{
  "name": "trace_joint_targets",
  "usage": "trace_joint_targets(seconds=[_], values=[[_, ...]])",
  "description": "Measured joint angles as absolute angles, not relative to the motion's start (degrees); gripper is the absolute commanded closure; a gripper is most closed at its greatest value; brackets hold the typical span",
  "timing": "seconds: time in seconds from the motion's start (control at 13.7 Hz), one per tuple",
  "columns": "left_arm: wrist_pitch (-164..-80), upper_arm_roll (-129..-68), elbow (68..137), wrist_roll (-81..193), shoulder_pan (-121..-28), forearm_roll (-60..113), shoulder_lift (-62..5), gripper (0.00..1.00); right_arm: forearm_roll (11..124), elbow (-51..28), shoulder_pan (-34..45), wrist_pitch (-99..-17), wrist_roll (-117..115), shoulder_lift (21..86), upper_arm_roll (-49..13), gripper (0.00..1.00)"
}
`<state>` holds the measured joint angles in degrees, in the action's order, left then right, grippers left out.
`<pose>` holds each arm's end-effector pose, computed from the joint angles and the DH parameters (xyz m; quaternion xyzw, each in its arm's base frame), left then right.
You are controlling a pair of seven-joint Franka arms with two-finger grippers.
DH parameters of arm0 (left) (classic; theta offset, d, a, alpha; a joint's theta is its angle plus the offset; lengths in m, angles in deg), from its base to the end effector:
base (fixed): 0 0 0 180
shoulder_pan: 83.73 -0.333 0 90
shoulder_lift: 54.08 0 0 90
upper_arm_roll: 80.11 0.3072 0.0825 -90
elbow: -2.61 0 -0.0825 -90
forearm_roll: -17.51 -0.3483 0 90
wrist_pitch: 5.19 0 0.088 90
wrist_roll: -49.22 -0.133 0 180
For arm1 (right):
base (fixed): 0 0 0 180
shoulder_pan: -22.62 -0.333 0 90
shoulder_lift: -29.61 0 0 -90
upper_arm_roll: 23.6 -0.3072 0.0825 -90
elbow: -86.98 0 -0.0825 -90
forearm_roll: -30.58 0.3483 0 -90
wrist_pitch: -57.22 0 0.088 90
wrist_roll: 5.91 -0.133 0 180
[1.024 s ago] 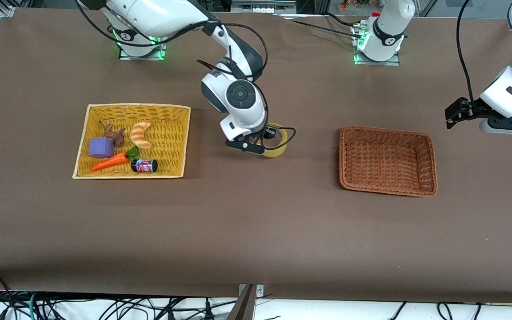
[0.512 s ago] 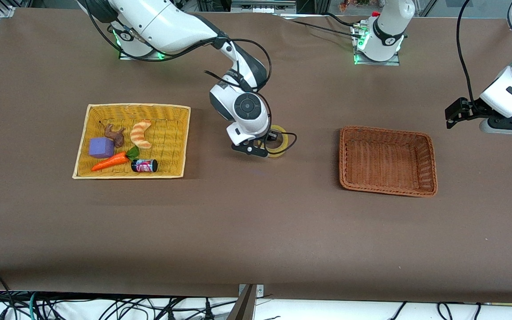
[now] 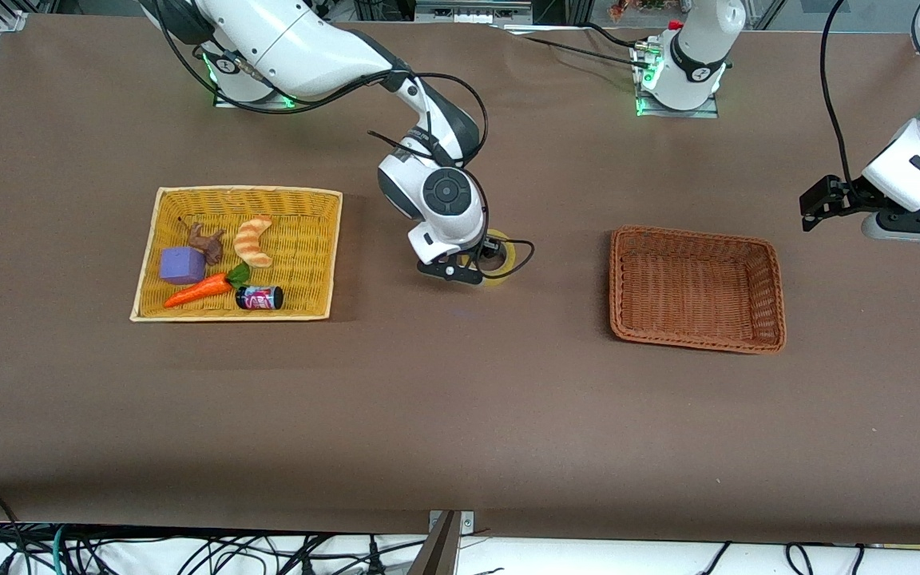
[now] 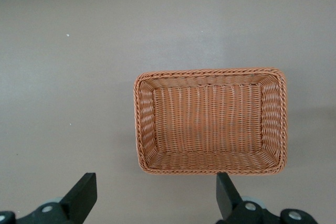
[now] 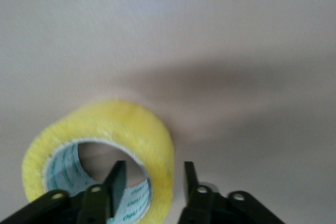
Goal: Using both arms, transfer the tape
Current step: 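Release the tape and withdraw the right gripper while the left gripper reaches over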
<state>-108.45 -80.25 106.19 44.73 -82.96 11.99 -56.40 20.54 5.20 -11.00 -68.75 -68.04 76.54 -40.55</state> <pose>0.5205 0.0022 0.5268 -0.9971 0.0573 -0.0160 0.0476 0.4719 0.5025 0.2087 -0.9950 0.0926 0.0340 0.0161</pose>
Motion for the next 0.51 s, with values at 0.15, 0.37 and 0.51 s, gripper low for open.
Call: trace_joint_targets(seconds=[0.15, 0.37, 0.51], values=[[-108.45, -80.25, 106.18, 44.73, -82.96, 11.99, -56.40, 0.00, 17.41, 7.73, -11.03, -63.56, -67.81, 74.21, -40.54, 0.00], [-108.45, -80.25, 106.18, 44.73, -82.95, 11.99, -56.40, 0.00, 16.89, 12.71, -9.50, -55.58, -61.01, 69.52, -39.85, 0.00], [-108.45, -80.30, 106.17, 44.73, -82.90, 11.99, -56.40, 0.00, 16.95, 13.84, -5.36, -52.98, -52.58, 66.31, -39.51, 0.00]])
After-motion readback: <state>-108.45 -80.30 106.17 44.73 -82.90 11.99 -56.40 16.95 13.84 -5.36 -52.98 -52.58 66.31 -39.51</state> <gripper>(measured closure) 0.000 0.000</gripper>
